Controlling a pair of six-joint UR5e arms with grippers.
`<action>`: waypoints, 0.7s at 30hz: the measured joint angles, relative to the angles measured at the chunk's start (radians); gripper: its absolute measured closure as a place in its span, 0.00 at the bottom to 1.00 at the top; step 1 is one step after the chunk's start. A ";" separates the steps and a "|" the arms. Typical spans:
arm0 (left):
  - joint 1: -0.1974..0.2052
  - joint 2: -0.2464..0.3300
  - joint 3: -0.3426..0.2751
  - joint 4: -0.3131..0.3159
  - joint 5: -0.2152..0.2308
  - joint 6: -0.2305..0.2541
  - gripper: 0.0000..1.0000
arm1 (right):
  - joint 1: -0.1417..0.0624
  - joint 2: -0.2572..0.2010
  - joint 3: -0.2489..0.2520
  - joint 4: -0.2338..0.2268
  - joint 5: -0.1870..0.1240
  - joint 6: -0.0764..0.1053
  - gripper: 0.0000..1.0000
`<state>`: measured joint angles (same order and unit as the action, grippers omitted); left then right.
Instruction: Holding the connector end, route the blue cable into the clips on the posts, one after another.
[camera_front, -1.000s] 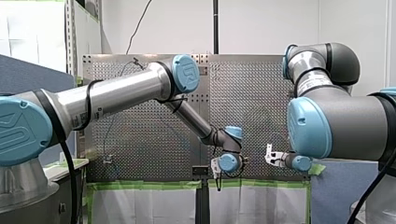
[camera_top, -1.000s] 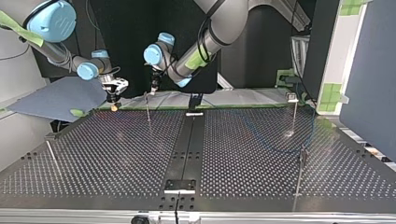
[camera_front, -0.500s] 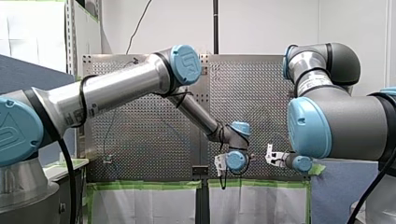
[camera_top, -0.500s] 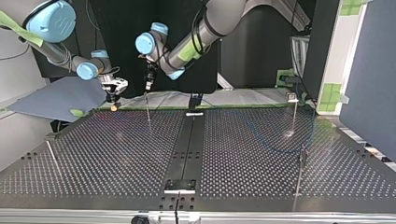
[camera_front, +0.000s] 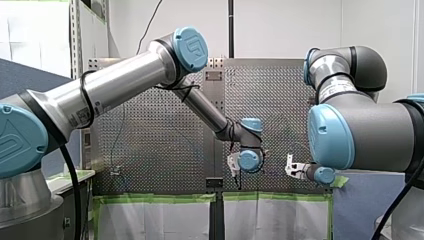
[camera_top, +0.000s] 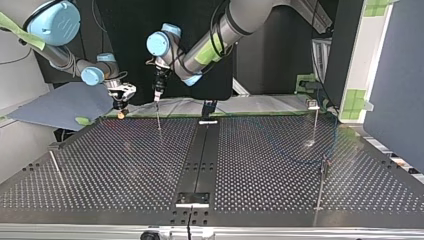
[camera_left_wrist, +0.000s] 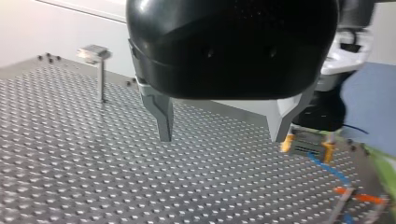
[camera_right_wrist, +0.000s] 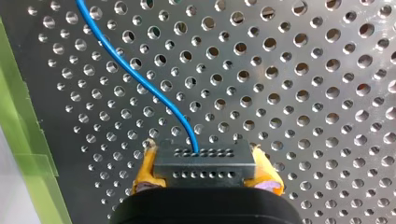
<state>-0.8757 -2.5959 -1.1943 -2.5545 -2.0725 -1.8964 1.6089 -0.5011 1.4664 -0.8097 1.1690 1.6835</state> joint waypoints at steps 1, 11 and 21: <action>0.003 0.011 -0.011 0.006 0.000 0.003 0.00 | 0.000 0.000 0.000 -0.001 0.000 0.001 1.00; 0.024 0.105 -0.106 -0.029 -0.030 -0.031 0.00 | -0.002 0.000 0.000 0.001 0.000 0.004 1.00; 0.039 0.199 -0.199 -0.090 -0.023 -0.054 0.00 | -0.002 0.000 0.000 0.001 0.000 0.006 1.00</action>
<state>-0.8371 -2.3969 -1.3934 -2.6448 -2.0950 -1.9505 1.6068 -0.5008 1.4660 -0.8083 1.1691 1.6896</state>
